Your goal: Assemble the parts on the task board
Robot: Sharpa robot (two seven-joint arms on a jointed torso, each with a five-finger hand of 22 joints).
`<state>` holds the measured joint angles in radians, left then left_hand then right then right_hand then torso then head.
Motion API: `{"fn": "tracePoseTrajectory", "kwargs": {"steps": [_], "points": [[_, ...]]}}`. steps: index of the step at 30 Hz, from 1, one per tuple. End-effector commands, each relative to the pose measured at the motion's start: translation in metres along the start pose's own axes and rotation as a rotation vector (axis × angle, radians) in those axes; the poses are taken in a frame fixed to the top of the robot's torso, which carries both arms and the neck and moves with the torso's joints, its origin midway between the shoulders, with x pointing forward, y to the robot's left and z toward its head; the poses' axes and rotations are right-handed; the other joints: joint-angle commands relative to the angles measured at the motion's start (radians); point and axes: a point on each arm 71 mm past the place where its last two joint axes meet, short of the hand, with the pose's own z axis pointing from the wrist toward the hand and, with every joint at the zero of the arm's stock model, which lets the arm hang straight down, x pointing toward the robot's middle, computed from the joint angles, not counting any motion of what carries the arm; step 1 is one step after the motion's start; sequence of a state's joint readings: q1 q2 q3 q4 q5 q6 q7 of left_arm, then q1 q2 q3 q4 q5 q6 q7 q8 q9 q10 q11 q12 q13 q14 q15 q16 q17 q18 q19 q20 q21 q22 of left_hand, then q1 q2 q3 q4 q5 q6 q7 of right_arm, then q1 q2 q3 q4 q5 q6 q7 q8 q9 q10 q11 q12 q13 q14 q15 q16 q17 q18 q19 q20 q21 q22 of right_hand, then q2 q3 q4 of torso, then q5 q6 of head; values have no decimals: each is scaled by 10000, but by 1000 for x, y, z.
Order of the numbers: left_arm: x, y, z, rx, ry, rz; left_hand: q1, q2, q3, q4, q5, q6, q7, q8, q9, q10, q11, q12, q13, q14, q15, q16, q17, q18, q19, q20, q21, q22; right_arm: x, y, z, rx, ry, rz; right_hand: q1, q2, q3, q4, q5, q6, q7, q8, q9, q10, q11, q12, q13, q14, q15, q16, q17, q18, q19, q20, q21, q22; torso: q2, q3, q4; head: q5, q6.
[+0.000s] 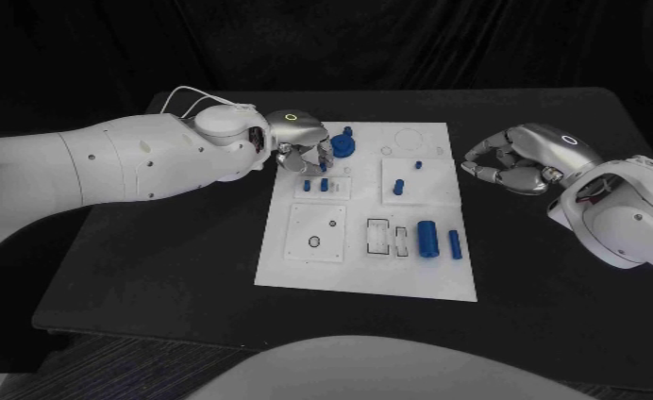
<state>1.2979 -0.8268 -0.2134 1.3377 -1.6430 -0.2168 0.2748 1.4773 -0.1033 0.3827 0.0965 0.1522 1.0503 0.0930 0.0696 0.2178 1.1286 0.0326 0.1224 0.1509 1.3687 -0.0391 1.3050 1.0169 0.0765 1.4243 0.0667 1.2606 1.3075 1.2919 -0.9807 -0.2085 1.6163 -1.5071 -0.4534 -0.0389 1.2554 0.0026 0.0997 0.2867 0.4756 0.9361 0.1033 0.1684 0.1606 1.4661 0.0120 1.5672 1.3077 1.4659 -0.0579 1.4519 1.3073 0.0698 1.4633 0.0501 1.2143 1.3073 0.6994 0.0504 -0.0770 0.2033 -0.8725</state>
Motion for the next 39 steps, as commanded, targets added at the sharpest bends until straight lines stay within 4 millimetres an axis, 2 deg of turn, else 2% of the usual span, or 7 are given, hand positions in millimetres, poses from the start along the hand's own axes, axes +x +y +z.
{"fn": "tracePoseTrajectory", "kwargs": {"steps": [1,19,34,39], "points": [[-2,0,0,-141,-403,241,54,-9,60,7,48,7,-20,-14,-13,18,48,-66,-12,8,18,28,28,-74,-78,10,-48,1718,1,0,0,-20,49,5,102,-7,71,6,58,42,-5,-21,-16,1047,32,36,2631,695,29,-28,866,52,-23,15,-32,1629,0,4,-5,8,-2],[-4,4,-8,-255,-904,493,78,-70,48,-33,132,238,-81,88,14,209,-3,-61,0,-7,-11,19,-13,-69,-81,5,-70,1716,2,-1,-1,29,91,-9,102,-7,71,6,58,42,-5,-21,-16,1047,32,36,2631,695,29,-28,866,52,-23,15,-32,1629,1,2,14,-11,-2],[1,3,-4,-251,-600,401,35,-89,22,-11,68,291,-84,107,21,242,-3,-79,-3,-50,-9,-24,-88,-59,-107,5,-124,1701,3,-2,-1,46,109,0,111,-11,100,2,65,37,-1,-33,-28,1047,32,36,2631,695,31,-27,867,54,-27,18,-45,1627,-14,-3,-23,0,-2],[2,3,-3,-235,-510,371,26,-93,15,-7,50,303,-82,111,22,264,-2,-76,0,-59,-9,-31,-100,-58,-110,5,-129,1700,3,-2,-1,47,106,0,111,-11,100,2,65,37,-1,-33,-28,1047,32,36,2631,695,31,-27,867,54,-27,18,-45,1627,-10,-4,-16,-10,-2]]}}
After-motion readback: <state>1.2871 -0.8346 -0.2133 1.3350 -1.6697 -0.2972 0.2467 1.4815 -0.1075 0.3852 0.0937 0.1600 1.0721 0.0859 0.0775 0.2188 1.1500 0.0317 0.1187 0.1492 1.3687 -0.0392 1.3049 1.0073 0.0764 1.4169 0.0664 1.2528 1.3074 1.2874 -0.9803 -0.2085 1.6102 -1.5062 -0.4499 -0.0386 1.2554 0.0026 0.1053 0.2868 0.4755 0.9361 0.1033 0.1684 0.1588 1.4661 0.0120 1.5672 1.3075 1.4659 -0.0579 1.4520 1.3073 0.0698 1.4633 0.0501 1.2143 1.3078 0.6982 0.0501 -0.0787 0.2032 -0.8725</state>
